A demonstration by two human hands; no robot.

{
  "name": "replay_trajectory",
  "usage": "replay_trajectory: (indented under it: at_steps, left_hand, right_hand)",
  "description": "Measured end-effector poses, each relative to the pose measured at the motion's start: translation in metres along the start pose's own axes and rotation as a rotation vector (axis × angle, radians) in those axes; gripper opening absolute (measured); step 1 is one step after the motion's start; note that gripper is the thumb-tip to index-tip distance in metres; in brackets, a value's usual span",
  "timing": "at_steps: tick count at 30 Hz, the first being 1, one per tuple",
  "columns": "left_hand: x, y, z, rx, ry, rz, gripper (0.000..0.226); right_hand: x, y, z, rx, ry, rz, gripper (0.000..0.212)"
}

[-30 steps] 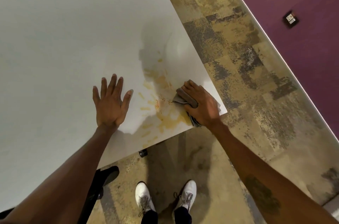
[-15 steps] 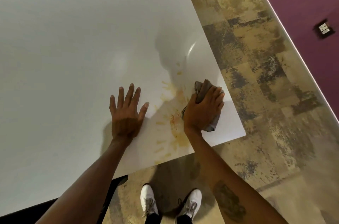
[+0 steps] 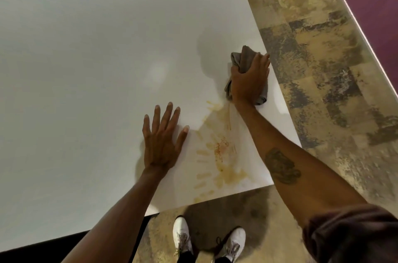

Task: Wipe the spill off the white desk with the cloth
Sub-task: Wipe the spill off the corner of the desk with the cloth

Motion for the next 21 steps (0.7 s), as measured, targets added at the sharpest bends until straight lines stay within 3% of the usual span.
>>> replay_trajectory:
  at_steps: [5, 11, 16, 21]
  left_hand:
    - [0.000, 0.001, 0.002, -0.012, -0.002, 0.009, 0.061]
    - [0.001, -0.002, 0.001, -0.060, -0.008, 0.030, 0.055]
    - [0.001, -0.003, 0.001, 0.004, -0.057, -0.006, 0.058]
    - [0.003, -0.003, 0.003, 0.021, -0.060, -0.023, 0.061]
  right_hand:
    - [0.010, 0.022, 0.008, 0.077, 0.079, -0.097, 0.061]
    - [0.011, 0.020, 0.003, 0.313, 0.139, -0.209, 0.079]
    - [0.010, -0.002, -0.008, 0.490, 0.113, -0.463, 0.069]
    - [0.002, -0.037, -0.025, 0.636, 0.129, -0.600, 0.070]
Point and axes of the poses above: each hand's wrist, its own y-axis towards the middle knuckle, its own z-axis out of the palm, x = y × z, the point moved 4 cm from there along y, towards the middle knuckle, and after that the axes turned 11 degrees about -x, right-handed, at the moved point
